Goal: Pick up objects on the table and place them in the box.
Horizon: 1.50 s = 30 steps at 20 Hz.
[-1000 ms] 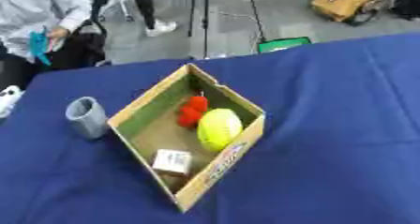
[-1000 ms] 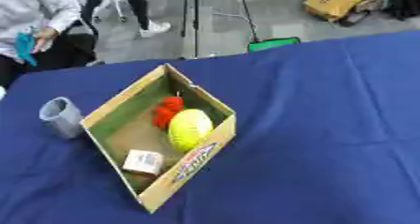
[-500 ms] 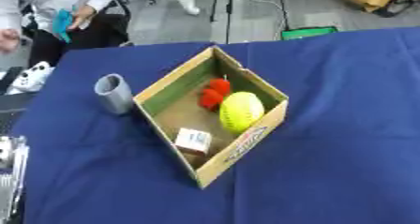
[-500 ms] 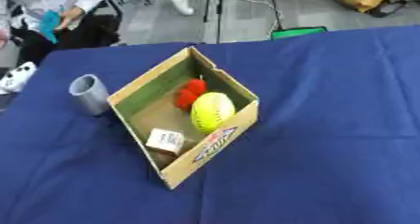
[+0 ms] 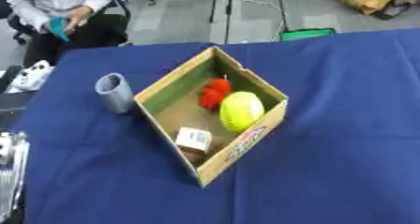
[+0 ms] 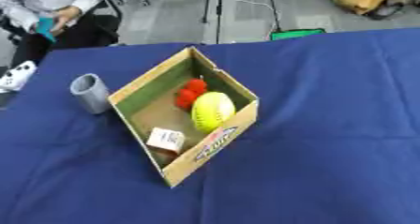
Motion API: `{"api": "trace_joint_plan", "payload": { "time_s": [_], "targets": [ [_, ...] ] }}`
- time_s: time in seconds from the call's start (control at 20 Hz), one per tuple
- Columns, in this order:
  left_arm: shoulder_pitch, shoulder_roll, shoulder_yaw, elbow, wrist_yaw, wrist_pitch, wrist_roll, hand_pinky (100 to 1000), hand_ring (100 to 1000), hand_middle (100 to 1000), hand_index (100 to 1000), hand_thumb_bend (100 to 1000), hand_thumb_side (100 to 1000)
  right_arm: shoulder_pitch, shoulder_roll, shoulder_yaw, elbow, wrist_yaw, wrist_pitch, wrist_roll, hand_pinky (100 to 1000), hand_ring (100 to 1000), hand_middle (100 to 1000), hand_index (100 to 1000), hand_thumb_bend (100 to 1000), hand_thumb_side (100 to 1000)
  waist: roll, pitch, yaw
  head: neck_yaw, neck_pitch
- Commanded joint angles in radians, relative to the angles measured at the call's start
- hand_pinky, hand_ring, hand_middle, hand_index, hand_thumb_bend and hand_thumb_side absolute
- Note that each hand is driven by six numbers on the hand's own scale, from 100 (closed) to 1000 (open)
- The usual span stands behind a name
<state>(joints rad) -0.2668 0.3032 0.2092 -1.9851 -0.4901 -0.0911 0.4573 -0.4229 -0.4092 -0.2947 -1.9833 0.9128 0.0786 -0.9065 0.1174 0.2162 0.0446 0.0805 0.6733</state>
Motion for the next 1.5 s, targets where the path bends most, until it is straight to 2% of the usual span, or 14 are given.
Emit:
{"api": "trace_joint_plan", "payload": {
  "time_s": [0.05,0.15,0.25,0.35,0.45,0.65,0.8,1.0,1.05,1.5],
  "targets": [
    [-0.037,0.157,-0.019,-0.011,-0.141,0.077,-0.194,1000,1000,1000,1000,444,853,-0.009,-0.01,0.001,-0.017,0.003,0.0,-0.001,748,669,598,748,100,756,-0.009,-0.023,0.004,-0.008,-0.011],
    [-0.068,0.237,-0.034,-0.008,-0.234,0.111,-0.383,1000,1000,1000,1000,472,799,-0.006,-0.009,0.002,-0.017,0.002,0.002,-0.001,748,669,598,748,100,756,-0.009,-0.029,0.005,-0.008,-0.005],
    [-0.099,0.301,-0.047,-0.005,-0.284,0.123,-0.546,1000,1000,1000,1000,511,760,-0.003,-0.009,0.004,-0.017,0.002,0.003,-0.001,749,669,598,748,100,755,-0.008,-0.034,0.004,-0.005,0.003],
    [-0.136,0.36,-0.06,0.011,-0.305,0.121,-0.683,1000,1000,1000,1000,539,745,-0.001,-0.008,0.005,-0.017,0.002,0.005,-0.001,749,669,598,748,100,754,-0.008,-0.039,0.003,0.0,0.01],
    [-0.171,0.406,-0.072,0.033,-0.312,0.113,-0.775,1000,1000,1000,1000,572,723,0.001,-0.007,0.007,-0.017,0.002,0.005,-0.001,750,669,598,748,100,754,-0.008,-0.044,0.003,0.005,0.014],
    [-0.235,0.481,-0.111,0.101,-0.312,0.077,-0.885,1000,1000,1000,1000,616,690,0.003,-0.005,0.009,-0.017,0.002,0.007,-0.001,752,669,598,747,100,753,-0.009,-0.051,0.001,0.008,0.02],
    [-0.284,0.512,-0.146,0.161,-0.311,0.048,-0.941,1000,1000,1000,1000,627,677,0.004,-0.002,0.012,-0.017,0.0,0.008,-0.001,752,669,598,747,100,753,-0.01,-0.054,0.001,0.005,0.021],
    [-0.332,0.53,-0.187,0.231,-0.31,0.01,-0.999,1000,1000,1000,1000,670,678,0.003,0.0,0.015,-0.017,0.0,0.007,-0.001,753,669,599,747,100,752,-0.012,-0.057,-0.002,-0.003,0.016],
    [-0.343,0.534,-0.198,0.25,-0.311,-0.002,-1.02,1000,1000,1000,1000,737,677,0.003,0.0,0.016,-0.017,0.0,0.006,-0.001,753,669,598,747,100,750,-0.011,-0.058,-0.003,-0.007,0.013],
    [-0.453,0.546,-0.276,0.384,-0.344,-0.065,-1.235,1000,1000,1000,1000,767,678,0.007,0.003,0.024,-0.017,-0.003,0.009,-0.001,755,670,597,743,100,745,-0.008,-0.057,-0.013,-0.021,-0.001]
  ]
}}
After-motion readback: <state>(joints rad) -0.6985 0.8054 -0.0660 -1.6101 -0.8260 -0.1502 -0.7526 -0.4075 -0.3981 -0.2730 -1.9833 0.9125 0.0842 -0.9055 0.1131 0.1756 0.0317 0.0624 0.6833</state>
